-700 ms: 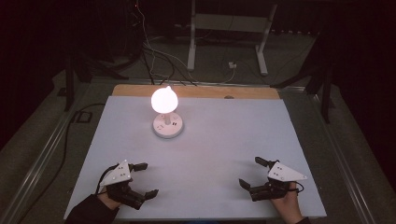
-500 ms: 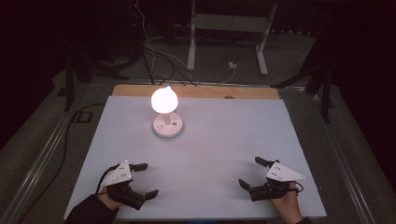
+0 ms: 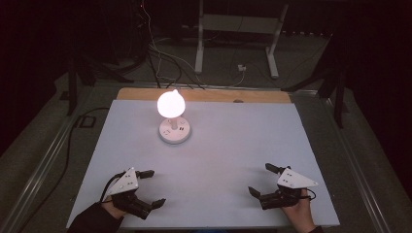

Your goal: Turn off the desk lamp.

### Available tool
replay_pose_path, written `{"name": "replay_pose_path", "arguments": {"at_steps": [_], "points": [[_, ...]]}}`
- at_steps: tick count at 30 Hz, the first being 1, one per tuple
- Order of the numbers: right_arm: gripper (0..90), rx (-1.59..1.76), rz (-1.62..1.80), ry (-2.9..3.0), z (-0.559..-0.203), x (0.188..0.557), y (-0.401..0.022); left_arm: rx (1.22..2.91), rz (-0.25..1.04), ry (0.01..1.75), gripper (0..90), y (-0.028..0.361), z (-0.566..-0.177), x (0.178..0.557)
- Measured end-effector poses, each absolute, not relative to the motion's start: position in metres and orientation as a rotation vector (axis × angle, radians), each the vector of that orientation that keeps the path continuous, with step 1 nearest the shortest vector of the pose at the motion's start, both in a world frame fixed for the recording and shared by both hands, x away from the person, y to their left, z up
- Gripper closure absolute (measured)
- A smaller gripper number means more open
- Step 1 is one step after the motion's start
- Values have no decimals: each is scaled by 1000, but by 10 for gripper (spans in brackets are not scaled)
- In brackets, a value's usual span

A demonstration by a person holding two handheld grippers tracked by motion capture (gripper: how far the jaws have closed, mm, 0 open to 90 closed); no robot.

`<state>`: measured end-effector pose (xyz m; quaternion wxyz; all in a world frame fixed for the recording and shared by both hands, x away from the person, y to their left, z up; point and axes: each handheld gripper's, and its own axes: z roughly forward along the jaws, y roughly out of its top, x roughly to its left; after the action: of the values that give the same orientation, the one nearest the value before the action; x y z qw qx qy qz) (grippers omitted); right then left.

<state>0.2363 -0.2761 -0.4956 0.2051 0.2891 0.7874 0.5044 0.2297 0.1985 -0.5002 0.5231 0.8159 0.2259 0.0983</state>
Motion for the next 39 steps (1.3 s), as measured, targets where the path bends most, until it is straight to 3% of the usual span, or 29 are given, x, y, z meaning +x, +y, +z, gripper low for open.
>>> {"name": "replay_pose_path", "arguments": {"at_steps": [22,39], "points": [[0,805,1435,2169,-494,235,-275,1922,269,500,4,188,-478,229],[0,807,1442,2161,-493,235,-275,1879,302,570,4,169,-456,254]]}}
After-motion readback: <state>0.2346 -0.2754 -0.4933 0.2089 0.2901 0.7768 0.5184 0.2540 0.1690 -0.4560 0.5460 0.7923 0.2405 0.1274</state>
